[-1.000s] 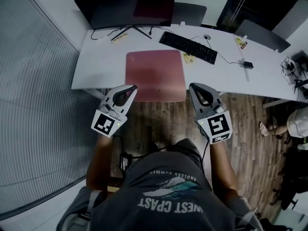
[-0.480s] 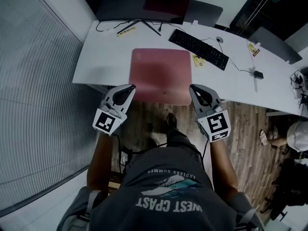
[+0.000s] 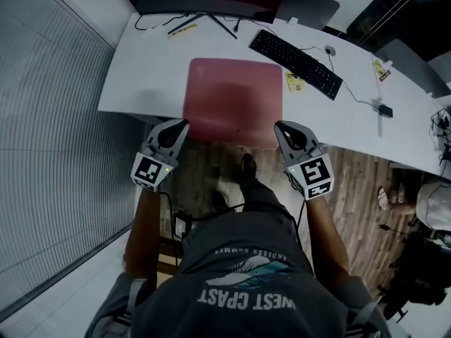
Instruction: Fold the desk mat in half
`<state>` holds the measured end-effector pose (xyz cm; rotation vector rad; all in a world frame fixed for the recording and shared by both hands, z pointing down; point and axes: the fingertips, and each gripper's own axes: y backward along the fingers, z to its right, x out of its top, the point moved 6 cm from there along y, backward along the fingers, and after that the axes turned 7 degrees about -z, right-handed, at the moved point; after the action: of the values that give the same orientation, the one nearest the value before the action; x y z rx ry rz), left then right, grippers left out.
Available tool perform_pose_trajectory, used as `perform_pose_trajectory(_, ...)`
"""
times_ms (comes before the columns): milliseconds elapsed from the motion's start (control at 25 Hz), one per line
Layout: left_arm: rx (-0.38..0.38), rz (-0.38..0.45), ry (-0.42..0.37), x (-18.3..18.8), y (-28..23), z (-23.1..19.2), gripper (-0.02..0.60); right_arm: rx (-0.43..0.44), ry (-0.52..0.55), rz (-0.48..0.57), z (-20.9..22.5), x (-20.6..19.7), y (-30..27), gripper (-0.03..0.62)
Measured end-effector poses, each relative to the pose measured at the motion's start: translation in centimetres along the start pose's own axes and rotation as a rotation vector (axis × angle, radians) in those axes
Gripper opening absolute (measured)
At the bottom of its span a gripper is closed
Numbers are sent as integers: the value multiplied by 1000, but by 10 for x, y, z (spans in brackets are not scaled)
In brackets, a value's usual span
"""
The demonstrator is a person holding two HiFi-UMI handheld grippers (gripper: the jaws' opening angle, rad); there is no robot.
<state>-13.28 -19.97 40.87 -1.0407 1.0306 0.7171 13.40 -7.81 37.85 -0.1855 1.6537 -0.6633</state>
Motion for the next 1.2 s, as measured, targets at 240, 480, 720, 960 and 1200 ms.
perform_pose_trajectory(240, -1, -88, 82, -52, -14, -4, 23, 23, -67, -90, 7, -50, -23, 31)
perform_pose_trajectory(480, -28, -176, 160, -106, -28, -7, 23, 42, -149, -205, 13, -106, -46, 52)
perform_pose_trajectory(720, -48, -250, 234, -157, -40, -10, 31, 42, -228, -340, 19, -176, -65, 96)
perform_pose_trajectory(960, -59, -338, 354, -210, -52, -14, 155, 54, -316, -462, 20, -229, -85, 171)
perform_pose_trajectory(1200, -71, -421, 493, -261, -62, -12, 296, 43, -367, -571, 23, -267, -95, 252)
